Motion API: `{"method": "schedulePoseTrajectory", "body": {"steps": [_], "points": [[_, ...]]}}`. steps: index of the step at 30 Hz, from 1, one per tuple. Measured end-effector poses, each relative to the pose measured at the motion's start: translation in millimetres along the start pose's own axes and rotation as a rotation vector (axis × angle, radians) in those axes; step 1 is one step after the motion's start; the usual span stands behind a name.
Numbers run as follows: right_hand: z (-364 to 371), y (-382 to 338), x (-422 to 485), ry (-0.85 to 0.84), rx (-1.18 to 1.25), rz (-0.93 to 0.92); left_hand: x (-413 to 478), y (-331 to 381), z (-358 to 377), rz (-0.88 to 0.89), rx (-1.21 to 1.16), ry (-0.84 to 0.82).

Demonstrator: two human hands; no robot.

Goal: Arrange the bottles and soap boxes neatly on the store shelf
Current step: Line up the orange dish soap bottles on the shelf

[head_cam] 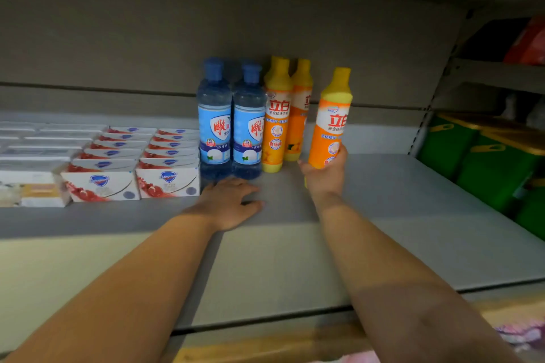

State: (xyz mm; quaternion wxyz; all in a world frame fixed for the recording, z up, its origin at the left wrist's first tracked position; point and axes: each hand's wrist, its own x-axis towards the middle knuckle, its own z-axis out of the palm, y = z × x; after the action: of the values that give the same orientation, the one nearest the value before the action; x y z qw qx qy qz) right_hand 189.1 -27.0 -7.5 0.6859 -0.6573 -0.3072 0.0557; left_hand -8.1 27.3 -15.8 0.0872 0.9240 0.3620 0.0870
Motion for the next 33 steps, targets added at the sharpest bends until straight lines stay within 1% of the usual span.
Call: {"method": "schedulePoseTrajectory", "body": {"steps": [4, 12, 18, 25, 29, 30, 31, 32, 33], "points": [[3.7, 10.1, 33.3, 0.045, -0.042, 0.038, 2.9, -1.9, 1.5, -0.007, -0.009, 0.011], [9.5, 29.7, 97.8, -0.015, -0.164, 0.073, 7.1, -3.9, 3.9, -0.015, -0.018, 0.02], [6.6, 41.9, 134.3, 0.024, -0.279, 0.106, 9.0, -7.8, 4.3, -0.021, -0.029, 0.011], [3.5, 53.7, 148.8, 0.067, -0.254, 0.065, 8.2, -5.9, 3.4, -0.049, -0.07, 0.031], [-0.9, 52.0, 145.3, 0.036, -0.214, 0.125, 9.5, -6.1, 4.2, -0.033, -0.046, 0.037], [-1.5, 49.7, 142.2, 0.067, -0.184, 0.146, 9.5, -6.4, 4.5, -0.033, -0.047, 0.038], [-1.3, 46.9, 137.4, 0.133, -0.168, 0.148, 9.7, -6.5, 4.4, -0.032, -0.048, 0.036], [-0.7, 44.0, 131.2, 0.226, -0.173, 0.115, 9.9, -6.6, 4.5, -0.029, -0.047, 0.032], [1.4, 40.0, 124.0, 0.316, -0.191, 0.04, 10.4, -7.0, 4.4, -0.028, -0.046, 0.029]]}}
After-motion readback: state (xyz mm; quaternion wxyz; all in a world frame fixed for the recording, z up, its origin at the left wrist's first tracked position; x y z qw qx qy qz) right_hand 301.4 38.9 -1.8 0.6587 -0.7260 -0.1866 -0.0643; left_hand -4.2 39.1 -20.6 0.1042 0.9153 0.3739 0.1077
